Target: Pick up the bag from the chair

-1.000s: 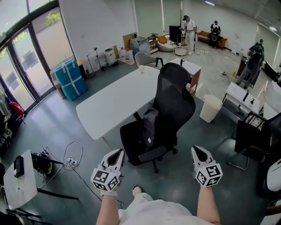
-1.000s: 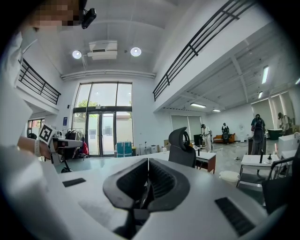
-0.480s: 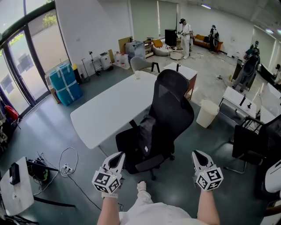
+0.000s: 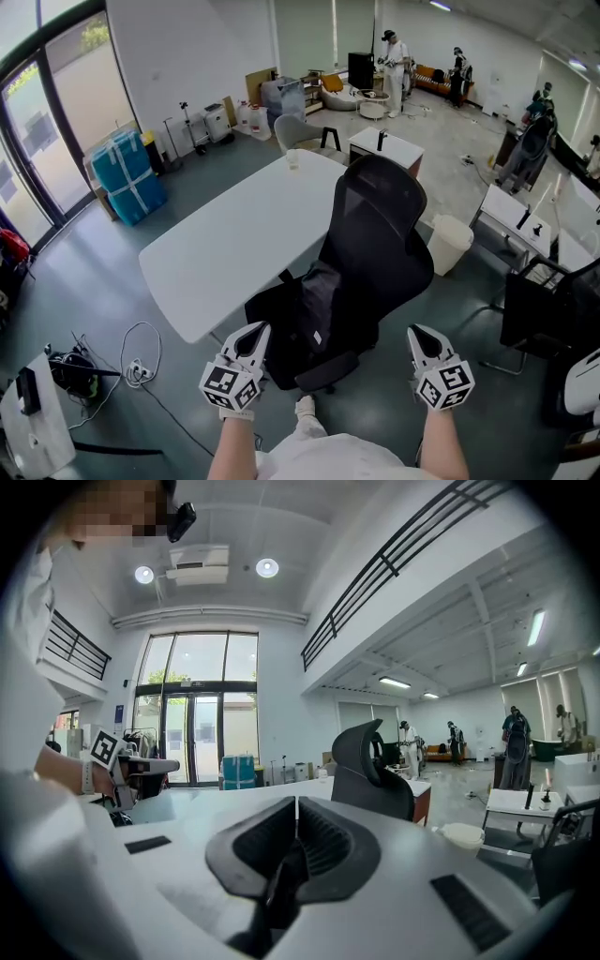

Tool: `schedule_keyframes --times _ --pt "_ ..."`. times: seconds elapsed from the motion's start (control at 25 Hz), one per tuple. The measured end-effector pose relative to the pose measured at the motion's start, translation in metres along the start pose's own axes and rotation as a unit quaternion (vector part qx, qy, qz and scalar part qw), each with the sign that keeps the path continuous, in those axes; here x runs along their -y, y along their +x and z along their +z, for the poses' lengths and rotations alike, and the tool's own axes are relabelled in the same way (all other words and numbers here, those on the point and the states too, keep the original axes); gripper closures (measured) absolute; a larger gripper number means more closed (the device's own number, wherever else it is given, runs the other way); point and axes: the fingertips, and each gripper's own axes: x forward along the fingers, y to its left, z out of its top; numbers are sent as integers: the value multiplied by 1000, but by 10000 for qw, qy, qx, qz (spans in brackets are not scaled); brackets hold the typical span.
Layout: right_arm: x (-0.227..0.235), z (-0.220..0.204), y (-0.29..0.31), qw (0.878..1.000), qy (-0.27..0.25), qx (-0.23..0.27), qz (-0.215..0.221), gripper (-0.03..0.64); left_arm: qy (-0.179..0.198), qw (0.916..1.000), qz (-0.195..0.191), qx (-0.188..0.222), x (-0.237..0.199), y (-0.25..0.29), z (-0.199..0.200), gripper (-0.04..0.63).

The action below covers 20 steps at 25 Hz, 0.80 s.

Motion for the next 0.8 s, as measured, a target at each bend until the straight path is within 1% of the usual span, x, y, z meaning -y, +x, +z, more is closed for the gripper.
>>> schedule_keyframes --times 0.2,0.44,0.68,0.8 --pt "6 -3 47 9998 66 -151 -102 596 21 9998 -142 -139 -42 37 -3 571" --pt "-1 -1 97 9997 46 -210 -95 595 33 9992 -347 -176 -82 75 -2 571" --pt "-13 -5 134 9996 -53 -284 -60 595 8 9980 -606 -183 -108 103 -7 571" --pt "-17 -14 144 9993 -42 -369 10 595 -76 9970 -746 -200 -114 117 -12 571"
